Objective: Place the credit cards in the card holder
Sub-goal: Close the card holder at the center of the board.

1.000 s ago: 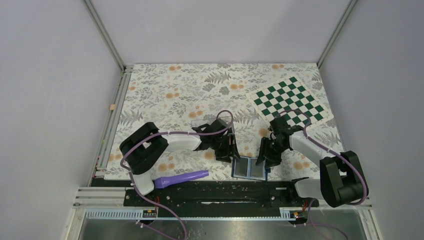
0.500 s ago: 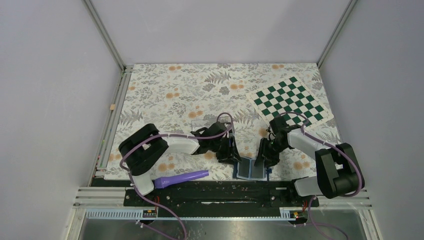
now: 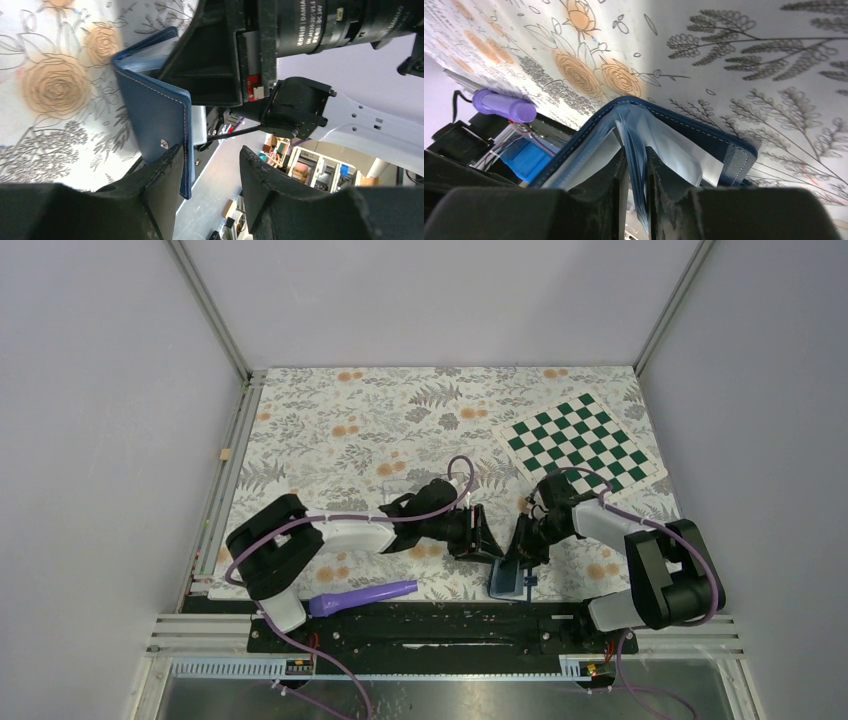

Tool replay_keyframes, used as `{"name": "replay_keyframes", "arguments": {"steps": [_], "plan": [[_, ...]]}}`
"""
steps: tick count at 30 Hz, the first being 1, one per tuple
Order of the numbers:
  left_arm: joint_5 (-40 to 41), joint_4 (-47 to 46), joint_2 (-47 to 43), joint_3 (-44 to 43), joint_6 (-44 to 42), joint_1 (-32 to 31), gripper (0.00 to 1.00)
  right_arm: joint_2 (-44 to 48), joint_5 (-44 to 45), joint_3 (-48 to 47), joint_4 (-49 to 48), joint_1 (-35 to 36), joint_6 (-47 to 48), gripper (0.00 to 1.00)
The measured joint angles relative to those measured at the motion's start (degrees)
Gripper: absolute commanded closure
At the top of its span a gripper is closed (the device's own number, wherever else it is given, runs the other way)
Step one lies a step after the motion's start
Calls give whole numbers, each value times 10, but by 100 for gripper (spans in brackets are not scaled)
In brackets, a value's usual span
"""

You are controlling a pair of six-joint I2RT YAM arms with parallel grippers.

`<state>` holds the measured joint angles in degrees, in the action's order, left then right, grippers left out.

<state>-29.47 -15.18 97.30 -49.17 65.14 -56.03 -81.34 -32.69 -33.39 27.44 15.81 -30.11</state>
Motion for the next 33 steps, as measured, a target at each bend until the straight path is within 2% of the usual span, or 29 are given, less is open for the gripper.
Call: {"name": "replay_keyframes", "arguments": {"steps": [7,13,17,23,29,33], "plan": [[-10,-43,25,-3,23,-14,55,-21,-39,7,-48,12,-29,80],[-12,-45,26,-3,28,-13,54,-46,-56,14,-122,61,-76,80],[-7,-19,24,-3,19,-14,55,-70,-66,15,-180,92,-115,72],[16,-1,7,18,14,-14,60,-77,-75,9,-192,98,-128,53],[6,-102,9,67,36,-7,64,-65,-60,-6,-169,95,-114,46],[-31,-198,59,64,62,-7,67,-59,-46,-16,-148,79,-99,43]]}}
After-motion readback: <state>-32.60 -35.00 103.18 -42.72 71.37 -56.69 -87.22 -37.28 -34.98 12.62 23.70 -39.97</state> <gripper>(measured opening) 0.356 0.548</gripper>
